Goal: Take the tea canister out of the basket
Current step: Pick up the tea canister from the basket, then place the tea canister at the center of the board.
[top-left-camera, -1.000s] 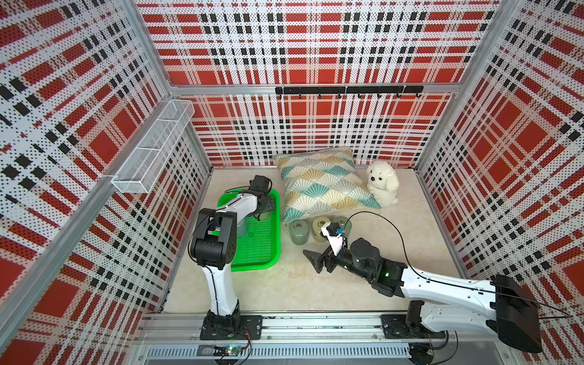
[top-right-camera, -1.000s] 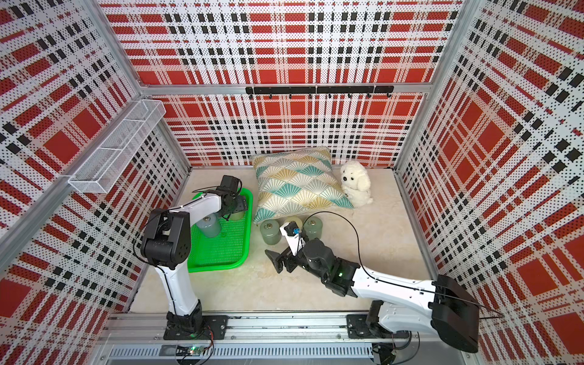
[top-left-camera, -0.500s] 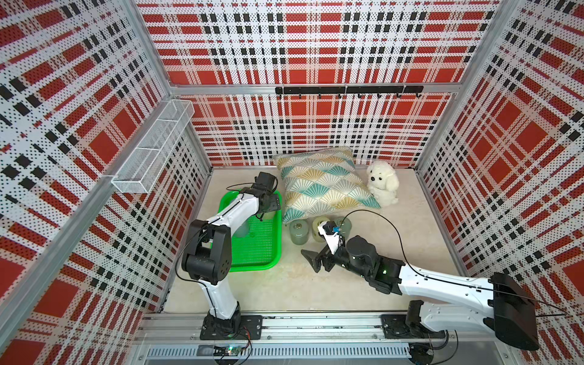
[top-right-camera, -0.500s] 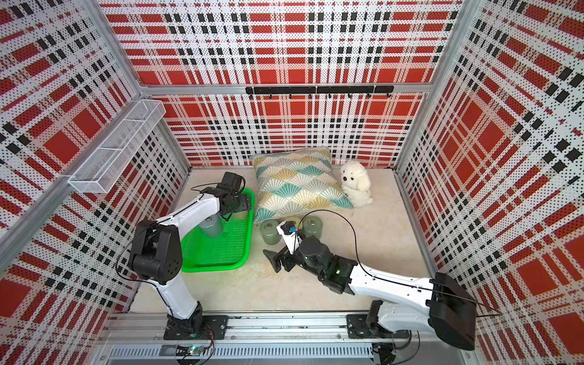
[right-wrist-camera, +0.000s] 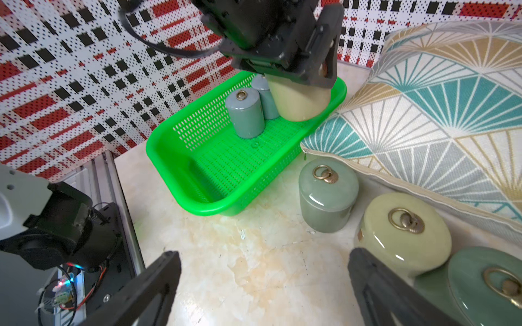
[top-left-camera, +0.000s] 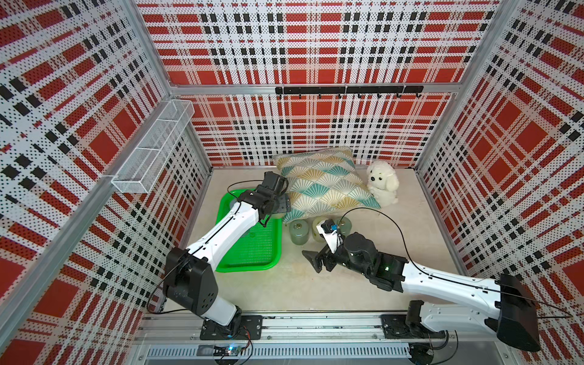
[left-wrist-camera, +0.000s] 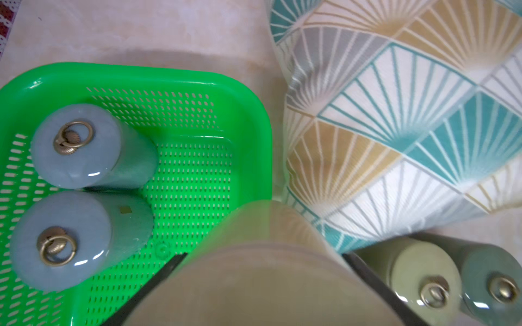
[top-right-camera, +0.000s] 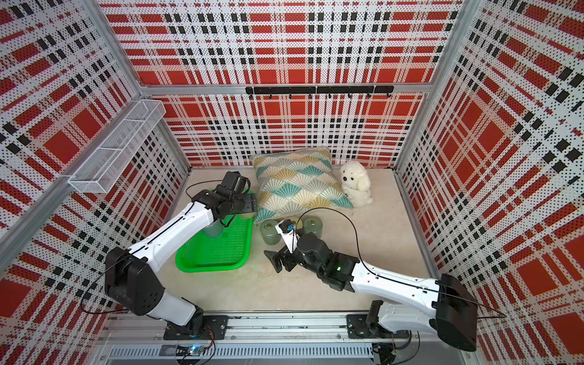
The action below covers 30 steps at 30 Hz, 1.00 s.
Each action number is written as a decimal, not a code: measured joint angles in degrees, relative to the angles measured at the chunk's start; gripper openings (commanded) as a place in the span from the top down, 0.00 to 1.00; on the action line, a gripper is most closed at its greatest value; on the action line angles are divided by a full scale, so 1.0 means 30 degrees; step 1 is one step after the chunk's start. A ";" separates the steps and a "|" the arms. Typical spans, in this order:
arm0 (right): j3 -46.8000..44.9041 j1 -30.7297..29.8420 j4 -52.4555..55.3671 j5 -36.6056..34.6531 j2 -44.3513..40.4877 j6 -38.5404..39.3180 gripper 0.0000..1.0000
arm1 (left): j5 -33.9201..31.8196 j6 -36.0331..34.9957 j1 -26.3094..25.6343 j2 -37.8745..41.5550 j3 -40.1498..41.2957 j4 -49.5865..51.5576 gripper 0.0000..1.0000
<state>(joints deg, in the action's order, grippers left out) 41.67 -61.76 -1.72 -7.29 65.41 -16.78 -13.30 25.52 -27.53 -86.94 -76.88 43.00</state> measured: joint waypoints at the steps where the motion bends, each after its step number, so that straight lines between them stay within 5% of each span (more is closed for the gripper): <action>1: 0.0000 0.0000 0.0408 -0.0109 -0.0182 -0.0036 0.00 | -0.0080 0.0044 -0.0437 0.0233 0.0000 0.0160 0.27; 17: -0.1035 0.0000 0.4233 -0.1596 -0.4189 -0.1173 0.00 | -0.0073 0.2091 -0.5996 0.1931 0.2827 0.0685 0.28; 30: -0.1574 0.0000 0.5187 -0.1872 -0.4699 -0.1559 0.00 | 0.0277 0.3031 -0.7060 0.1887 0.6441 -0.1311 0.28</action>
<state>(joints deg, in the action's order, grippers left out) 36.95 -61.76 13.85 -12.91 51.31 -21.45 -12.47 34.61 -48.71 -81.28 -57.56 39.07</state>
